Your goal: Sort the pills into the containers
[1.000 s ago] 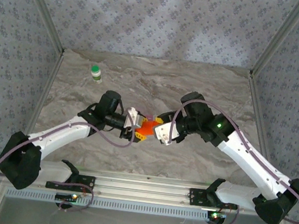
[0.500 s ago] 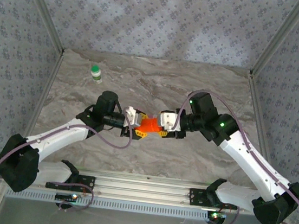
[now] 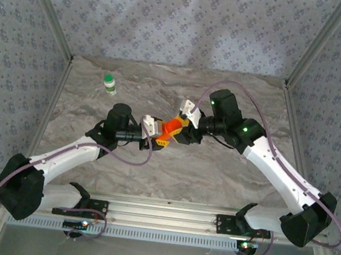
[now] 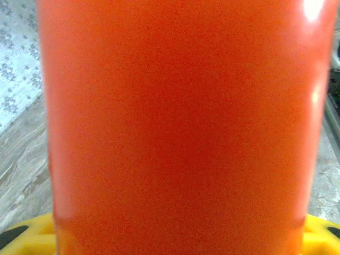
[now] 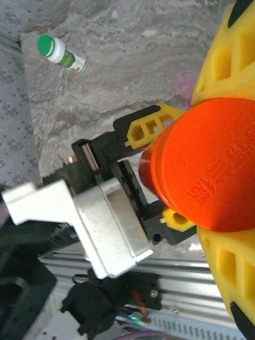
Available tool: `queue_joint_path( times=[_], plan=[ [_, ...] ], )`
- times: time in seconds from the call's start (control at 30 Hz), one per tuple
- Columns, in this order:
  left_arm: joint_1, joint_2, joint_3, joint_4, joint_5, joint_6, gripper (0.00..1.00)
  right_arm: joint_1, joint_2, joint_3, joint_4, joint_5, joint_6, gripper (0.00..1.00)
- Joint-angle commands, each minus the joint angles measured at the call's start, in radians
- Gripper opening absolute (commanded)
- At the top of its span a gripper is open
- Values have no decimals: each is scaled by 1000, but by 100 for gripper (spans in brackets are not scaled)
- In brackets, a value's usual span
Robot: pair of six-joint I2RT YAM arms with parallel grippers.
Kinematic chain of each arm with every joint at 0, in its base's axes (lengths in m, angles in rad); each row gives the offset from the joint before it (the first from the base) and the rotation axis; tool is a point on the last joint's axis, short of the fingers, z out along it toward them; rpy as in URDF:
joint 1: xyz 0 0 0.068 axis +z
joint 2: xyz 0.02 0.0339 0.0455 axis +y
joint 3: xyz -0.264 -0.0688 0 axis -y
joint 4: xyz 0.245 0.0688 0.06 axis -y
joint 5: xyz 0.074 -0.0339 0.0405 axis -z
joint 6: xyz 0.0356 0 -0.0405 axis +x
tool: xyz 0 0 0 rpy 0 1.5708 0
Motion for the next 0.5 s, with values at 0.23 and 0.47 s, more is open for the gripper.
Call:
queue_joint_path(
  times=[0.23,0.47],
  plan=[
    [-51,-86,22,237,-71,61,0,17,141,158,-208,82,391,5],
    [-55,-73,13,276,-111,45,0,21,143,141,-101,172,639,8]
  ],
)
